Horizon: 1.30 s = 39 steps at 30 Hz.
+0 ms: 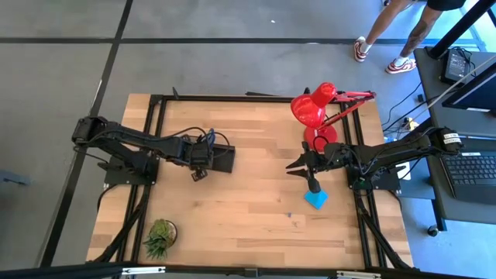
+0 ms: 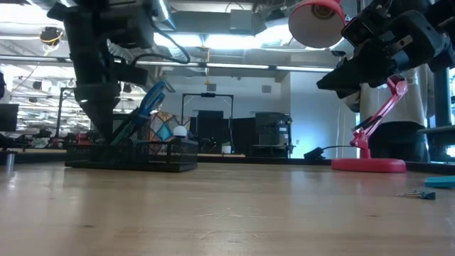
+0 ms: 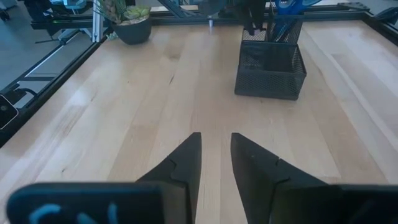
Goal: Pick and place office supplies into organizer
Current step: Put the pink binder clip into the black desk organizer, then put the blue sticky notes into the black desk organizer
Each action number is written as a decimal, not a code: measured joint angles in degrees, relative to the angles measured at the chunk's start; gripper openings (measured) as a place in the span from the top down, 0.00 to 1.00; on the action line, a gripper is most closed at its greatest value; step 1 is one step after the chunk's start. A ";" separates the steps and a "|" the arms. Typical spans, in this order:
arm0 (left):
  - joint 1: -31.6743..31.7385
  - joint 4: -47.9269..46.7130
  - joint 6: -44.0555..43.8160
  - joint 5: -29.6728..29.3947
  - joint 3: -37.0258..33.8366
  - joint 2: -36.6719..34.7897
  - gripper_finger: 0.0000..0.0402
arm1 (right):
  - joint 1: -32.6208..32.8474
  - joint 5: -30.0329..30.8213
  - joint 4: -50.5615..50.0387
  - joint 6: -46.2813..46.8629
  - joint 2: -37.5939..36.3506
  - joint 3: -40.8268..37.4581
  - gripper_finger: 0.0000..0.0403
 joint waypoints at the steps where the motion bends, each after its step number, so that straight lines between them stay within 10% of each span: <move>1: -0.02 0.02 0.00 0.04 0.00 0.00 0.82 | 0.02 0.00 -0.01 -0.01 0.00 0.00 0.78; 25: -2.80 -0.25 0.62 2.89 5.31 -1.70 0.74 | 0.01 0.00 -0.04 -0.02 0.00 0.00 0.78; 39: -16.04 32.65 17.62 -0.15 5.25 -7.23 0.74 | 0.02 -0.09 -0.04 0.37 0.00 0.00 0.78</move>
